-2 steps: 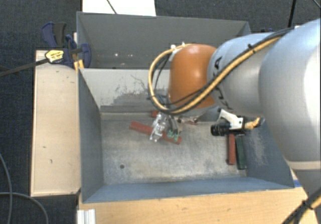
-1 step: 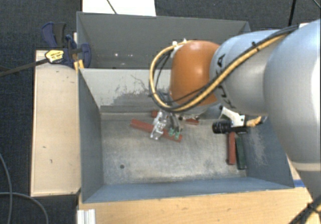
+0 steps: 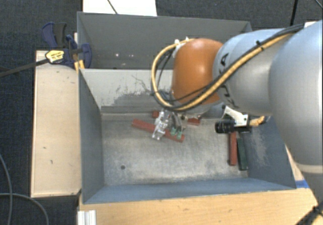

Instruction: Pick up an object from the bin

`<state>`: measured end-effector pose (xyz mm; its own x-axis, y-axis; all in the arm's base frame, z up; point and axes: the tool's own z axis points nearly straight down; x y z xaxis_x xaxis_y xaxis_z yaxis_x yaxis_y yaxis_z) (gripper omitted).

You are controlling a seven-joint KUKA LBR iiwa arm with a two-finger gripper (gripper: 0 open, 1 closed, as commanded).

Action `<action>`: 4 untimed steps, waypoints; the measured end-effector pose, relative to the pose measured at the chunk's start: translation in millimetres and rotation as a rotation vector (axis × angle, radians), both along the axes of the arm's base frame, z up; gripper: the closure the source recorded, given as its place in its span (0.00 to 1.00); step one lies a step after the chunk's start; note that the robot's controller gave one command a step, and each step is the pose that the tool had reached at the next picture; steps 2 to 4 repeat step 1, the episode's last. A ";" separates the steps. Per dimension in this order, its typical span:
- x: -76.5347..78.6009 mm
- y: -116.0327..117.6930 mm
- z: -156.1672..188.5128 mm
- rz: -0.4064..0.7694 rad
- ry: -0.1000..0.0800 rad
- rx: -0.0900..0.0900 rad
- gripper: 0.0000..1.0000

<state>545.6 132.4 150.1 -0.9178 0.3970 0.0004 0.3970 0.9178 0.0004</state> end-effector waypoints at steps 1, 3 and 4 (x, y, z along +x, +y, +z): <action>0.0 0.0 12.2 0.001 0.000 0.000 1.00; 0.0 0.0 12.2 0.001 0.000 0.000 1.00; 0.0 0.0 12.2 0.001 0.000 0.000 1.00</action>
Offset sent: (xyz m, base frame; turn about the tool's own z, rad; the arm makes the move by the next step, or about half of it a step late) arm 0.0000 -0.0001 0.0018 0.0000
